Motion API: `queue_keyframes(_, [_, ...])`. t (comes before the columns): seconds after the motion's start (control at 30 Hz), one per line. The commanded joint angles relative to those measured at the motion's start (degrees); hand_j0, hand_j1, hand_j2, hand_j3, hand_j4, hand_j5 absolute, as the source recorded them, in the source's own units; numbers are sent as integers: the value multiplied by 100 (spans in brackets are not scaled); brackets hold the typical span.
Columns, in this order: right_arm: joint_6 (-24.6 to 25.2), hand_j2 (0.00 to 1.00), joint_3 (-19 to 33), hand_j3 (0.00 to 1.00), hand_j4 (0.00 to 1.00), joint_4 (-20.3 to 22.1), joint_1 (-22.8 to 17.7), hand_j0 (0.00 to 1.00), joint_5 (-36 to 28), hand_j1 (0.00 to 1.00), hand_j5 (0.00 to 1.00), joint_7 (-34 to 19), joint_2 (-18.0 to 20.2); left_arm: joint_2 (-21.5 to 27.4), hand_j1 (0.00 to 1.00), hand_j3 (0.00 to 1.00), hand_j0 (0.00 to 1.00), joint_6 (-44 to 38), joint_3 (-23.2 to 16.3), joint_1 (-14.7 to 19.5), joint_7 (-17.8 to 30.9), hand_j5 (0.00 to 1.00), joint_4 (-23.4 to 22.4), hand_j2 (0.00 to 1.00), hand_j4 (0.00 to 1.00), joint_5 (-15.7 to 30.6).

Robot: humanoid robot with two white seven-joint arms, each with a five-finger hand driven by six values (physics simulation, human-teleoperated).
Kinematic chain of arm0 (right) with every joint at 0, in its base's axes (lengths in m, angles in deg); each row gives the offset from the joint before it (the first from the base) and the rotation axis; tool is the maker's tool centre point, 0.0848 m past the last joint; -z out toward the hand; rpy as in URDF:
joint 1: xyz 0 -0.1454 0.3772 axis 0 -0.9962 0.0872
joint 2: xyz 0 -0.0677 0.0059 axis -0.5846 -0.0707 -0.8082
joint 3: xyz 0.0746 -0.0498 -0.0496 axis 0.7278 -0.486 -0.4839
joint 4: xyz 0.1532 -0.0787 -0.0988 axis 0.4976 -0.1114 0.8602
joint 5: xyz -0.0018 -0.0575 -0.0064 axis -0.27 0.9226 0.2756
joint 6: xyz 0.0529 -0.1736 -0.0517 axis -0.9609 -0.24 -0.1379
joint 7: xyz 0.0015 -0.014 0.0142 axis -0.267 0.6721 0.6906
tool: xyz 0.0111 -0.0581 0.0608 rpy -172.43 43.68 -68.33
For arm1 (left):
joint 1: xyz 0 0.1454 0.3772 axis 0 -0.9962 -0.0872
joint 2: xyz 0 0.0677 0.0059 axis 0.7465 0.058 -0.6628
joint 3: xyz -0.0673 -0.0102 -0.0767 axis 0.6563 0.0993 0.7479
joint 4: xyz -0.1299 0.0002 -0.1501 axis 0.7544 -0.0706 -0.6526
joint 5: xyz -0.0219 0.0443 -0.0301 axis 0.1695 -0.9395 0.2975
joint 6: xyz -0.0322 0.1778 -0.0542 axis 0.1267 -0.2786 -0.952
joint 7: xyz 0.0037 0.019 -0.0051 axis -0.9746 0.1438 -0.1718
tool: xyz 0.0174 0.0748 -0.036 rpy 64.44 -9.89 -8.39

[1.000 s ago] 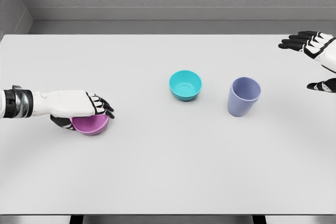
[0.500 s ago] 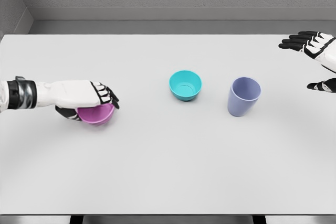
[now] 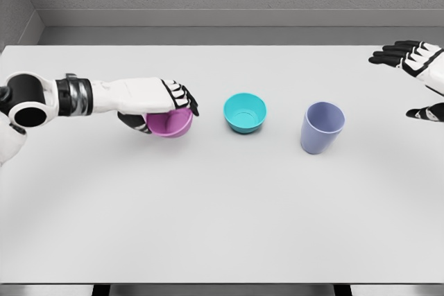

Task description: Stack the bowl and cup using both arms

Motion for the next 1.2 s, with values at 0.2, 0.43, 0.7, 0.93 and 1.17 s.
queue_keyframes(0.2, [7, 100, 2, 100, 100, 1, 0, 100, -31, 100, 100, 3, 9, -746, 53, 53, 53, -11, -24, 264, -13, 53, -625, 53, 53, -124])
queue_keyframes(0.43, [-2, 100, 2, 100, 100, 1, 0, 100, -39, 100, 100, 3, 9, -1300, 53, 53, 53, -11, -68, 554, -13, 53, -1091, 53, 53, -283])
queue_keyframes(0.7, [7, 100, 2, 100, 100, 1, -9, 100, -31, 100, 100, 3, 18, -1774, 53, 53, 53, -11, -76, 782, -13, 53, -1609, 53, 53, -485])
queue_keyframes(0.93, [7, 100, 2, 100, 100, 1, -9, 100, -39, 100, 100, 3, 18, -2170, 53, 53, 53, -11, -393, 1055, -13, 53, -2049, 53, 53, -529])
queue_keyframes(1.17, [7, 100, 2, 100, 100, 1, -9, 100, -39, 100, 100, 3, 18, -2425, 53, 53, 53, -11, -656, 1143, -13, 53, -2110, 53, 53, -529])
